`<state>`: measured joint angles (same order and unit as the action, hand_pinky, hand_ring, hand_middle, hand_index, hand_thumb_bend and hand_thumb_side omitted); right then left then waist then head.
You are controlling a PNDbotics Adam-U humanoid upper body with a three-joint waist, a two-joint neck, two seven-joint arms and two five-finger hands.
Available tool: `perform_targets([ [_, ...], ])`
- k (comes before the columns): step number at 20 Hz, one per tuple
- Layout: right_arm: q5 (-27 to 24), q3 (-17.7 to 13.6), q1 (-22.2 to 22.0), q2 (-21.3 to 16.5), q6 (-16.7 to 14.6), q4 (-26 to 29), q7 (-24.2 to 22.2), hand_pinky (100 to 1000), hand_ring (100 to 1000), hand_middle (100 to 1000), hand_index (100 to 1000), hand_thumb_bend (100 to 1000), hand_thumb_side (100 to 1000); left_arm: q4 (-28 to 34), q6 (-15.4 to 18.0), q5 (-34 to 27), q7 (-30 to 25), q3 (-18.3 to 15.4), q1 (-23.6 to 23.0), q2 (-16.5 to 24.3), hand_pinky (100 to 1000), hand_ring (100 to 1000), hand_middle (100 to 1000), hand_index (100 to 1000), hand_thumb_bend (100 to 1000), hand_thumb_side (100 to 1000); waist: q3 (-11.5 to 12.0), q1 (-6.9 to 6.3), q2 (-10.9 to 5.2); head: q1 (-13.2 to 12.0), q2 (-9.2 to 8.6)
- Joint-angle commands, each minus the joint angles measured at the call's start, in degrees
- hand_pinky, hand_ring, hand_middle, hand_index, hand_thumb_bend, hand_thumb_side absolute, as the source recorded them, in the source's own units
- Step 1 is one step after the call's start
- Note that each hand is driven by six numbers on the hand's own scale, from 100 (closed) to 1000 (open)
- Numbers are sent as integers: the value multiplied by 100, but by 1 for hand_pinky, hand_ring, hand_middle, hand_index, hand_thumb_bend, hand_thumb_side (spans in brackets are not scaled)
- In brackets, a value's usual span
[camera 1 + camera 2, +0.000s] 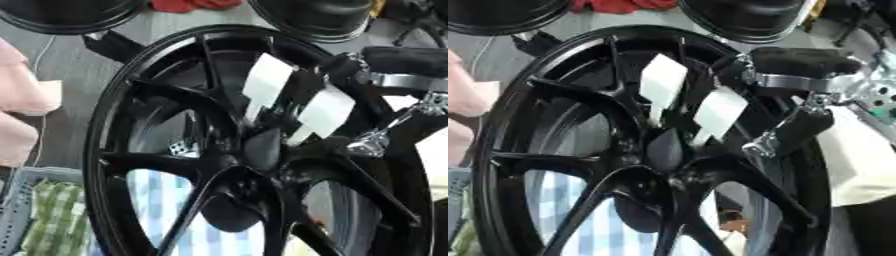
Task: Pull the pin out of the wheel hub.
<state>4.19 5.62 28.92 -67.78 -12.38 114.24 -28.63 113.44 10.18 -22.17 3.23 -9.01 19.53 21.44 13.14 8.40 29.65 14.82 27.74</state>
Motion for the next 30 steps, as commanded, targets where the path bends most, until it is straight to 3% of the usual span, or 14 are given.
perform_targets([
  [1, -56, -102, 30, -125, 4, 36, 69, 816, 820, 748, 804, 212, 100, 115, -10, -26, 0, -19, 52, 63, 849, 661, 646, 765, 142, 734, -1, -29, -115, 31, -92],
  [5, -164, -114, 29, -129, -7, 36, 157, 805, 794, 680, 756, 100, 100, 115, -13, -27, 4, -20, 52, 58, 849, 660, 645, 765, 143, 735, 4, -28, -114, 16, -80],
  [10, -249, -119, 36, -125, -19, 36, 287, 784, 752, 580, 669, 100, 100, 115, -33, -31, 4, -17, 49, 42, 850, 660, 645, 764, 144, 736, 5, -22, -113, 41, -49],
  [21, -572, -194, 39, -165, -86, 36, 493, 728, 609, 305, 341, 100, 100, 115, -67, -32, -5, -12, 43, 33, 851, 660, 645, 765, 147, 737, 66, 45, -151, 80, -58],
  [30, -1081, -472, -28, -298, -215, 36, 615, 721, 578, 264, 297, 100, 100, 115, -103, -36, 7, -27, 25, 42, 852, 661, 644, 764, 151, 735, 52, 105, -231, 50, -113],
])
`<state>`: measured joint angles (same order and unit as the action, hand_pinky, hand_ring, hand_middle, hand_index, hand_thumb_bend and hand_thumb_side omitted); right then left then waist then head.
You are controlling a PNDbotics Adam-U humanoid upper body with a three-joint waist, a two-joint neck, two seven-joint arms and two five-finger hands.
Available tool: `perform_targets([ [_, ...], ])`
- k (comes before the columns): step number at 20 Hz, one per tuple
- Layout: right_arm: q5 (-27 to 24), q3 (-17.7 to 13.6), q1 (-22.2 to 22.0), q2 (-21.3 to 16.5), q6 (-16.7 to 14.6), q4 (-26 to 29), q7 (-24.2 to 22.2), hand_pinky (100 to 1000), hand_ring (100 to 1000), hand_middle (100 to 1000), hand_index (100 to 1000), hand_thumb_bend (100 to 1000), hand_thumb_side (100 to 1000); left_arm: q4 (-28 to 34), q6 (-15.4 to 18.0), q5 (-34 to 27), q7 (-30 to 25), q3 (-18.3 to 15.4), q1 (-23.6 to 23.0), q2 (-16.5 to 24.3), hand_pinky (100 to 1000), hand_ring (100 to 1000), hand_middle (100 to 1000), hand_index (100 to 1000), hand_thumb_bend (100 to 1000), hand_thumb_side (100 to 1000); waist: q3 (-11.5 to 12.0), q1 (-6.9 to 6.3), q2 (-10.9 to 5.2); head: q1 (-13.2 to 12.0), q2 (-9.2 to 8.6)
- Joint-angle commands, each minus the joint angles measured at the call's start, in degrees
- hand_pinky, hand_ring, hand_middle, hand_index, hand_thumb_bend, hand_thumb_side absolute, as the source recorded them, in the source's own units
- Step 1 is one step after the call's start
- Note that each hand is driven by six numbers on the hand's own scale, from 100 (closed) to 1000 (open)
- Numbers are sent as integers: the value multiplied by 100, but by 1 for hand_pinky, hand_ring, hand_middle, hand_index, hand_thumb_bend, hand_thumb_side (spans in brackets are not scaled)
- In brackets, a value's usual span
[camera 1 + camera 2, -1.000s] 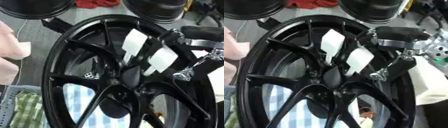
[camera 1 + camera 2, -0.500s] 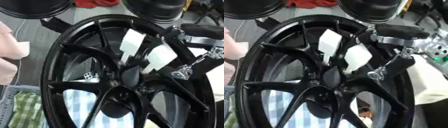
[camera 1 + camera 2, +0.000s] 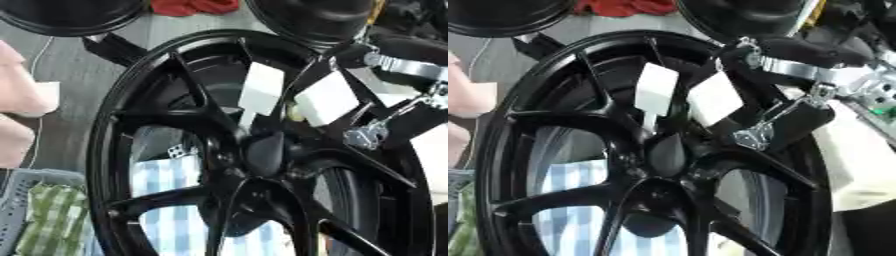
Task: Pull the pin out of the wheel hub.
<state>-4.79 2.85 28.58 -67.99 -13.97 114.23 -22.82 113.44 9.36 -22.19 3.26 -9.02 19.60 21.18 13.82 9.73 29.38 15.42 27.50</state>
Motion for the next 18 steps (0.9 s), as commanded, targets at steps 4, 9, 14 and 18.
perform_targets([
  [4, -435, -487, -110, -435, -164, 36, 128, 720, 577, 267, 297, 100, 100, 115, -30, -31, 18, -39, -24, 79, 853, 661, 644, 764, 152, 734, -101, -38, -272, -57, -30],
  [9, -925, -1020, -669, -656, -301, 36, 521, 718, 567, 263, 295, 100, 100, 115, -22, -10, 115, -122, -170, 98, 853, 662, 644, 764, 153, 729, -441, -145, -438, -256, 184],
  [14, -1326, -1721, -1531, -753, -432, 36, 1273, 714, 562, 266, 298, 100, 100, 115, 13, 26, 238, -206, -336, 126, 853, 661, 644, 764, 147, 724, -858, -345, -588, -556, 453],
  [18, -1159, -2232, -2320, -684, -271, 36, 1930, 723, 568, 287, 321, 100, 100, 115, 58, 59, 297, -250, -429, 163, 853, 661, 644, 764, 141, 717, -1189, -515, -691, -849, 628],
])
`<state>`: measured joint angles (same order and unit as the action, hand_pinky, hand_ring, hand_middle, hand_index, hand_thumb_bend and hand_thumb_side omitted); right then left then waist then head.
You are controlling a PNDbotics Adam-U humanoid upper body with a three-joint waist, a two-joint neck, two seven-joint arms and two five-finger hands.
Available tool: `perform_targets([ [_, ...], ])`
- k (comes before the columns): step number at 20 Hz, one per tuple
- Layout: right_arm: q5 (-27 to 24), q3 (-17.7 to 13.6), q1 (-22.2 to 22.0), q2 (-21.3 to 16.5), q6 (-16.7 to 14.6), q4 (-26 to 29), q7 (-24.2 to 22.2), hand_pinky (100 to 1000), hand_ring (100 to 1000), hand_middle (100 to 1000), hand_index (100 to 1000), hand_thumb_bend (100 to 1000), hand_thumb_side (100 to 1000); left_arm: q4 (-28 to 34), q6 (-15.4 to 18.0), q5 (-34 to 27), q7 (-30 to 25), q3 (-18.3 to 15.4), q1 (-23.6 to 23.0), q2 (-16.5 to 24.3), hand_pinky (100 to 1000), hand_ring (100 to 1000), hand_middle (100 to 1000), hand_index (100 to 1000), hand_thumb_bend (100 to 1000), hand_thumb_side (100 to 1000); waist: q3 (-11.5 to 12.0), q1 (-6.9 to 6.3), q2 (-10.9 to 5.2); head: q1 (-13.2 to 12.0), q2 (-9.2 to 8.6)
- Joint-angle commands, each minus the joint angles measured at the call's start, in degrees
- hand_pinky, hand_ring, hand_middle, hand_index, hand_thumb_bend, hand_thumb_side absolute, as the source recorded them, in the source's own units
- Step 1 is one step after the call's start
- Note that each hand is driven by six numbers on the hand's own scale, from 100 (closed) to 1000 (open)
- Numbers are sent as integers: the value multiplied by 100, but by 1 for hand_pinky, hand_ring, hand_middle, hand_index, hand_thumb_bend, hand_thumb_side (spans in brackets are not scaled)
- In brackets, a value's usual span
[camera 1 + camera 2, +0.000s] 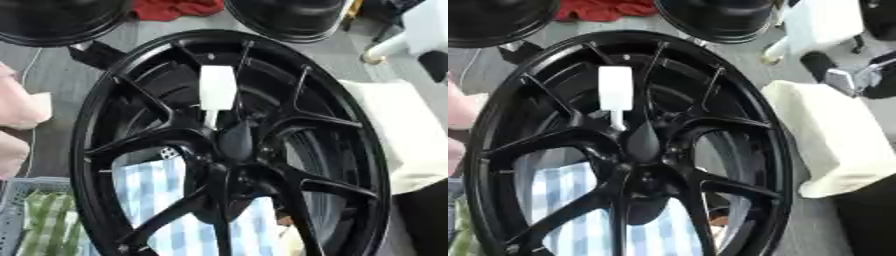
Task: Pull the pin out of the wheel hub.
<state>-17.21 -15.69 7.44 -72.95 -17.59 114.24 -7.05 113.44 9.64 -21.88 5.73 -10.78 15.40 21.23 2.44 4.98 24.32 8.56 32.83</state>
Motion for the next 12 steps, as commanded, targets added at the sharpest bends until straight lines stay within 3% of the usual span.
perform_targets([
  [1, 204, -492, -427, -132, 167, 35, 508, 723, 567, 288, 322, 100, 100, 115, 43, 34, 61, -82, -26, 167, 854, 661, 644, 764, 140, 717, -124, -77, -206, -233, 131],
  [6, 843, -986, -1544, 397, 468, 35, 1245, 720, 561, 296, 331, 100, 100, 115, 79, 72, 103, -109, -102, 189, 854, 661, 645, 764, 136, 714, -392, -214, -273, -540, 271],
  [12, 1661, -1483, -2803, 1451, 629, 35, 2051, 717, 562, 307, 342, 100, 100, 115, 127, 108, 127, -129, -148, 163, 855, 660, 645, 764, 130, 713, -501, -349, -291, -756, 368],
])
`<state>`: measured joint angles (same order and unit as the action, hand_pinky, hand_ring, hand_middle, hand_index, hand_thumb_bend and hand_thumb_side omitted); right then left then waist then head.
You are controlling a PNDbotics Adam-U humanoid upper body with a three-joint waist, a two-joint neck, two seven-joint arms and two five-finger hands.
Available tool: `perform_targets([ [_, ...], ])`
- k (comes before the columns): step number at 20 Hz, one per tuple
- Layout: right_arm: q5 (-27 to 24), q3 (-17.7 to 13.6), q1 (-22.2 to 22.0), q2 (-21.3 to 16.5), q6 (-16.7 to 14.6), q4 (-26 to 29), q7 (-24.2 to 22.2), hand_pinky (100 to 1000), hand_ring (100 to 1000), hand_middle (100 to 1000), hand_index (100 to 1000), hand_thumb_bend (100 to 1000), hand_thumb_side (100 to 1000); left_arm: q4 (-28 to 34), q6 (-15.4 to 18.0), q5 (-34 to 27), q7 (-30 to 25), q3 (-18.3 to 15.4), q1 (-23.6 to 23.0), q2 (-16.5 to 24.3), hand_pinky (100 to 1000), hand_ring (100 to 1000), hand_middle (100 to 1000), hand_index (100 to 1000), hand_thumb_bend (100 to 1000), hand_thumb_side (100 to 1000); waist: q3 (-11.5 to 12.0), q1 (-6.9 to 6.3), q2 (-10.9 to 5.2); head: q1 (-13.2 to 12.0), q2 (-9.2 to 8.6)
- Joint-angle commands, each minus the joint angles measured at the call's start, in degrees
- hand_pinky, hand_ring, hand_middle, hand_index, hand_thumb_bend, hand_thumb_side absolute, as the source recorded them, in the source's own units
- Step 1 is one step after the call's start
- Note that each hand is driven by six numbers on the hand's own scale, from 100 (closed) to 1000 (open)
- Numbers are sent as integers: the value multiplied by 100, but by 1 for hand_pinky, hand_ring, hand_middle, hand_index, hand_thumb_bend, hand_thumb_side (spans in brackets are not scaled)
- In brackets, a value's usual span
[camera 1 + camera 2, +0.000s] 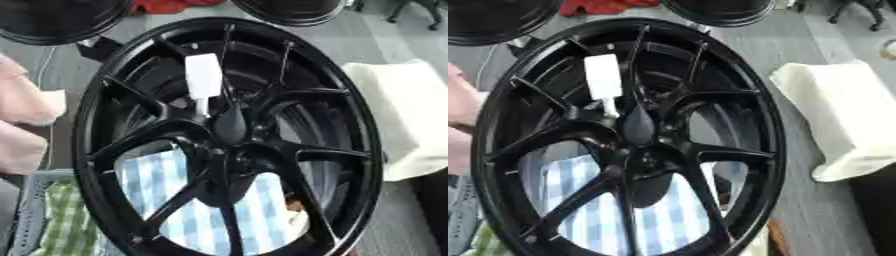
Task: Pull the pin out of the wheel hub.
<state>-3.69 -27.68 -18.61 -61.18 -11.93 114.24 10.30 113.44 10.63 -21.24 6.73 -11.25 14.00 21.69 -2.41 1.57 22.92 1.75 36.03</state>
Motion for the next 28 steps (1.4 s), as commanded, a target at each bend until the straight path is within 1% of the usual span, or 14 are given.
perform_targets([
  [1, 420, -351, -371, 497, 90, 35, 463, 716, 562, 308, 344, 100, 100, 115, 36, 47, 35, -87, -11, 106, 854, 660, 645, 763, 131, 712, -24, -28, -151, -91, 60],
  [3, 603, -449, -658, 920, 153, 35, 743, 716, 564, 324, 359, 100, 100, 115, 42, 47, 47, -92, -13, 76, 855, 660, 645, 763, 131, 713, -33, -66, -152, -137, 74],
  [6, 857, -481, -935, 1508, 257, 35, 1049, 722, 577, 349, 380, 100, 100, 115, 46, 49, 51, -94, -17, 37, 855, 660, 645, 763, 130, 713, -43, -126, -157, -182, 97],
  [8, 1000, -434, -1053, 1901, 331, 35, 1153, 735, 615, 419, 440, 100, 100, 115, 55, 49, 58, -100, -18, 16, 855, 660, 645, 763, 128, 712, -51, -172, -166, -199, 124],
  [10, 1132, -368, -1118, 2253, 475, 35, 1200, 742, 637, 459, 476, 100, 100, 115, 63, 50, 65, -105, -24, -2, 855, 660, 645, 763, 127, 711, -55, -212, -177, -200, 142],
  [11, 1186, -317, -1127, 2404, 519, 35, 1190, 757, 686, 528, 547, 100, 100, 115, 65, 50, 68, -105, -27, -12, 855, 660, 645, 763, 127, 711, -59, -232, -182, -199, 147],
  [13, 1288, -226, -1123, 2652, 574, 35, 1110, 788, 762, 625, 657, 105, 100, 115, 66, 47, 67, -101, -27, -32, 855, 660, 646, 763, 126, 711, -65, -269, -190, -199, 144],
  [14, 1353, -188, -1117, 2746, 594, 35, 1035, 808, 803, 687, 719, 172, 100, 115, 67, 48, 64, -98, -28, -41, 855, 660, 646, 763, 125, 711, -68, -287, -193, -205, 139],
  [16, 1503, -128, -1101, 2885, 620, 35, 827, 843, 870, 777, 797, 284, 100, 115, 72, 53, 61, -97, -34, -52, 855, 660, 646, 763, 124, 711, -77, -323, -199, -207, 141],
  [18, 1628, -94, -1089, 2986, 629, 35, 627, 876, 930, 850, 848, 335, 100, 115, 78, 61, 60, -97, -37, -64, 855, 659, 646, 763, 123, 712, -88, -348, -201, -203, 144],
  [20, 1710, -99, -1089, 3060, 682, 35, 494, 890, 958, 880, 879, 335, 111, 115, 72, 71, 59, -93, -47, -77, 855, 659, 646, 763, 124, 713, -102, -361, -200, -201, 145],
  [22, 1751, -124, -1093, 3130, 751, 35, 446, 894, 964, 886, 885, 330, 130, 115, 68, 77, 59, -92, -53, -85, 855, 659, 646, 763, 124, 713, -113, -363, -198, -200, 152],
  [24, 1756, -146, -1101, 3194, 773, 35, 452, 893, 962, 884, 883, 335, 100, 115, 63, 81, 59, -91, -56, -87, 855, 659, 646, 763, 125, 714, -124, -359, -197, -199, 170],
  [28, 1743, -164, -1112, 3271, 754, 35, 482, 892, 959, 881, 881, 341, 100, 115, 54, 81, 55, -85, -55, -90, 855, 659, 646, 763, 126, 714, -138, -348, -196, -204, 182],
])
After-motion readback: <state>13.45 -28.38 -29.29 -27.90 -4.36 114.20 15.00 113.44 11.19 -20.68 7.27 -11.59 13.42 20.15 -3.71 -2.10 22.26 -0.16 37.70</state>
